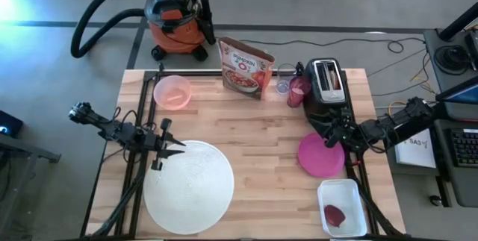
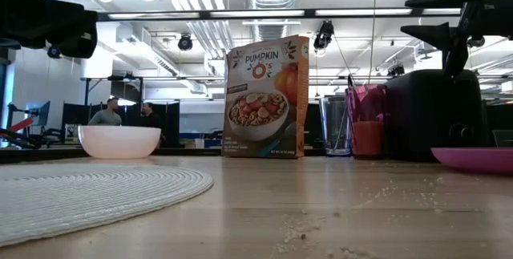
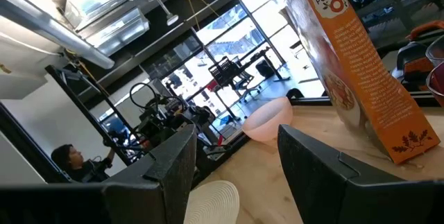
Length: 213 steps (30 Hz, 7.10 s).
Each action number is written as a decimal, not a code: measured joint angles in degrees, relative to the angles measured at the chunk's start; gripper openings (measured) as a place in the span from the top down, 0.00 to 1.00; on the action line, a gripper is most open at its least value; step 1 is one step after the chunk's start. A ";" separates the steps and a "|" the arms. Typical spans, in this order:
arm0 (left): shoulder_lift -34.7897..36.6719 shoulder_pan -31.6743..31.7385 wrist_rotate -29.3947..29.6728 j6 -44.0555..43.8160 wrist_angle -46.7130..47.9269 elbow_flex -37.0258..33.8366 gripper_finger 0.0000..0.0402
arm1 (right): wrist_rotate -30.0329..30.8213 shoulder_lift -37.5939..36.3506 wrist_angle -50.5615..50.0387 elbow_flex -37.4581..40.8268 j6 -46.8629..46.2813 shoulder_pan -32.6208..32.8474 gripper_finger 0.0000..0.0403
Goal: Arrange a breakfast setting
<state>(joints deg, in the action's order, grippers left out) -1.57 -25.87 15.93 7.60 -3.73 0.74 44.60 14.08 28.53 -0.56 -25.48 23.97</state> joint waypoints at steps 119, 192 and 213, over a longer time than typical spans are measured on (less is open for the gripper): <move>-36.27 4.93 18.26 -42.24 28.94 25.87 0.79 | 0.00 0.00 -0.02 -0.02 -0.01 0.02 0.52; -94.05 6.81 -7.96 -37.02 21.23 45.89 0.79 | 0.00 -0.01 0.00 -0.02 0.00 0.01 0.52; -105.56 17.57 -7.48 -21.91 11.38 56.28 0.79 | -0.01 0.00 -0.02 -0.02 -0.01 0.02 0.52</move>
<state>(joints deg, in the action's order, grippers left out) -107.13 -8.31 8.45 -14.31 7.64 57.02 44.59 14.08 28.51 -0.57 -25.49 23.99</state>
